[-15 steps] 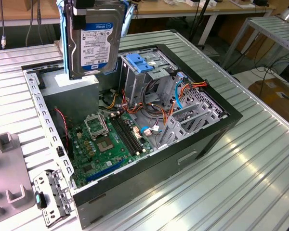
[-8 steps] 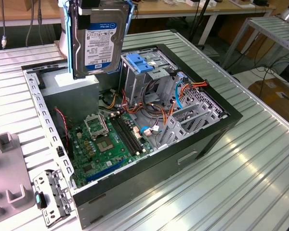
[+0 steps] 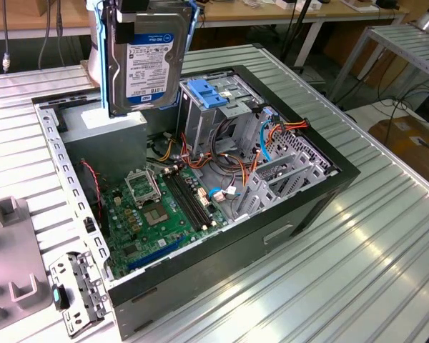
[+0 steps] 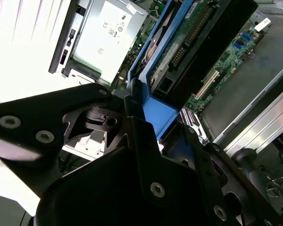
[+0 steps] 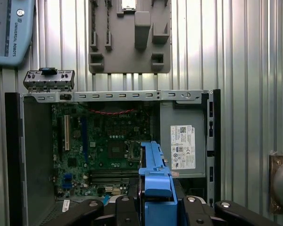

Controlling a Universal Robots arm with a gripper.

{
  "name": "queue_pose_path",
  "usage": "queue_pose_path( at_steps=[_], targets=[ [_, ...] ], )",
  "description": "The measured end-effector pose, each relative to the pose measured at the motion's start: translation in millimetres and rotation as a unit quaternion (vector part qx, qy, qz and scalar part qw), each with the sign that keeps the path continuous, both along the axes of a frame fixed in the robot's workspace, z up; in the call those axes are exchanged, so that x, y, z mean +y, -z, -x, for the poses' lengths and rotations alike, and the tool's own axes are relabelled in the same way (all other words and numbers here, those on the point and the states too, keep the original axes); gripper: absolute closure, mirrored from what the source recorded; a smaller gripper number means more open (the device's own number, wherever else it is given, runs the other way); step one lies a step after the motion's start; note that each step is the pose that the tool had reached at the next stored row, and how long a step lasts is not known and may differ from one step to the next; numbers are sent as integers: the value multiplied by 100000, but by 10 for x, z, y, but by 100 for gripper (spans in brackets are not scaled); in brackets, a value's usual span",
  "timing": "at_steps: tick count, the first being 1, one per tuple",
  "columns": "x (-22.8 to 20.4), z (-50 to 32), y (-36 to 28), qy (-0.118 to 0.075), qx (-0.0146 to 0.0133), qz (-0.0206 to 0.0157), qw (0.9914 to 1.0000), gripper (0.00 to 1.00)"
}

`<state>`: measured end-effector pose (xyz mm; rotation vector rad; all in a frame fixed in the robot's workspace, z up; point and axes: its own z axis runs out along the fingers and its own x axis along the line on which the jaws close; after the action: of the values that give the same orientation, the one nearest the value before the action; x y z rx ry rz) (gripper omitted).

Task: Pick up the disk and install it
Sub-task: 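Insert the disk into the insertion slot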

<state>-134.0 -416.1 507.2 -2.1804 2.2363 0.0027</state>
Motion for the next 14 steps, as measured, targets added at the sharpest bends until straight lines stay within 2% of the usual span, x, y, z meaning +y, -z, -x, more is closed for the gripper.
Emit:
queue_pose_path(
  at_steps=[7, 14],
  targets=[
    [-13, -1, 0, -12, 1, 1, 100000, 63],
    [-124, -1, 0, -2, 3, 2, 100000, 63]
  ],
)
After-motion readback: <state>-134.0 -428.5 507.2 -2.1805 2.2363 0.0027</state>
